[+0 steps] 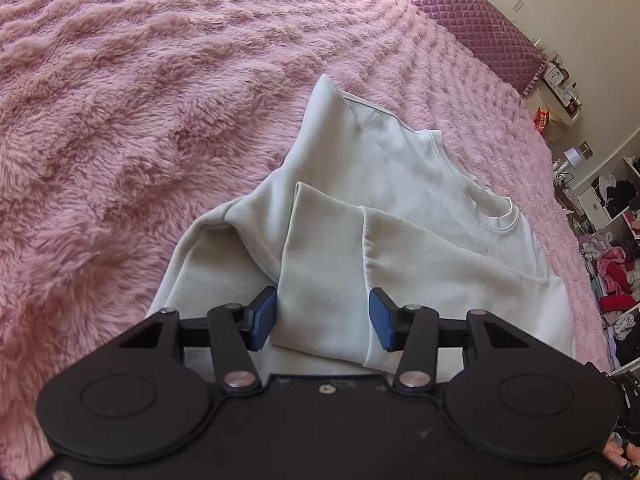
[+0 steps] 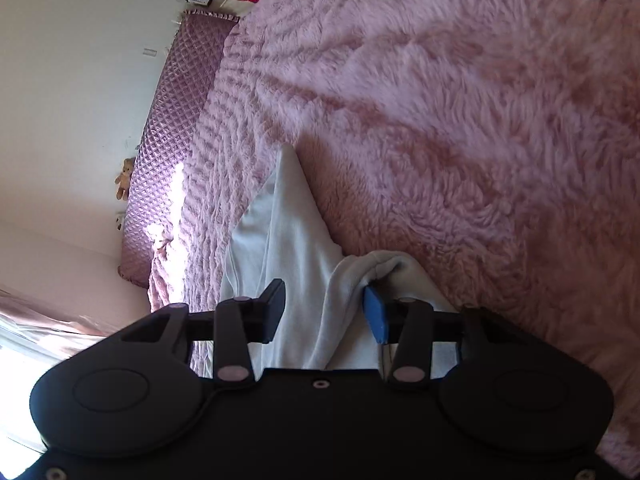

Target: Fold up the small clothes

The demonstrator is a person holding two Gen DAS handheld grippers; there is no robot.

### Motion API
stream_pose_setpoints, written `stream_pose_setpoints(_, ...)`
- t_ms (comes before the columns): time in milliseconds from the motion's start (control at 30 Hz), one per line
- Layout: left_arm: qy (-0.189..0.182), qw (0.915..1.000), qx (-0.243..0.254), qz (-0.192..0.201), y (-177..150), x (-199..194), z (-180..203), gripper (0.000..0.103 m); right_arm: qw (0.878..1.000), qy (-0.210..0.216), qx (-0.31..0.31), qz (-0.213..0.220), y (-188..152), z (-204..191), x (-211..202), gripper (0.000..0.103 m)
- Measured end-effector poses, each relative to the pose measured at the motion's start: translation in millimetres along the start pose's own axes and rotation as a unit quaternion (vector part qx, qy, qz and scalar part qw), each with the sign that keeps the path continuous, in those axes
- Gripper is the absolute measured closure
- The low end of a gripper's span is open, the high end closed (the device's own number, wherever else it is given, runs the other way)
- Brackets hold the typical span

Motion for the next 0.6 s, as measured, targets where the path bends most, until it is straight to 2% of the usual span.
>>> stream_pose_setpoints(67, 0.001, 1.0000, 0.002, 0.001, -0.9, 0.7, -0.1, 0.056, 1.000, -0.001, 0.005, -0.001, 2.6, 1.1, 1.1, 0.062)
stream_pose_setpoints(100, 0.002, 1.0000, 0.001, 0.003, -1.4, -0.2, 0.2, 0.056, 1.000, -0.004, 0.004, -0.001, 3.4, 0.1, 1.8, 0.069)
stream_pose_setpoints(133, 0.002, 1.0000, -0.001, 0.005, -1.3, -1.1, 0.6, 0.056, 1.000, -0.010, 0.002, -0.002, 4.4, -0.4, 1.4, 0.093)
stream_pose_setpoints(167, 0.001, 1.0000, -0.004, 0.008, -1.0, -3.0, 1.1, 0.056, 1.000, -0.015, 0.006, 0.002, 5.5, -0.2, -1.2, 0.097)
stream_pose_setpoints(300, -0.018, 0.9994, -0.025, 0.016, 2.2, -12.5, -1.4, 0.056, 0.999, 0.007, 0.024, 0.027, 9.9, 6.5, -23.8, 0.098)
stream_pose_setpoints(400, 0.012, 0.9999, 0.011, 0.002, -0.1, -7.5, -5.7, 0.056, 0.999, -0.023, 0.028, 0.019, 10.0, 23.5, -13.5, 0.099)
stream_pose_setpoints(433, 0.010, 0.9998, 0.016, -0.001, -1.7, -6.4, -7.5, 0.056, 0.999, -0.027, 0.030, 0.013, 10.5, 31.7, -6.5, 0.103)
stream_pose_setpoints(500, 0.010, 0.9997, 0.023, -0.003, -2.3, -8.5, -8.4, 0.056, 0.999, -0.020, 0.044, 0.003, 10.2, 42.9, -0.1, 0.103)
stream_pose_setpoints(600, 0.008, 0.9997, 0.022, 0.006, 1.5, -23.4, -6.2, 0.056, 0.999, -0.022, 0.031, 0.000, 11.5, 37.1, -9.3, 0.100)
Point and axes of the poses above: each gripper's, at about its wrist camera, not at the fingertips, and x roughly the way its jaws point, z to its right, y to its top, the point moved 3 cm from there along x, roughly the way its jaws point, and after that the axes turned 12 degrees about -y, right-handed, at the moved point
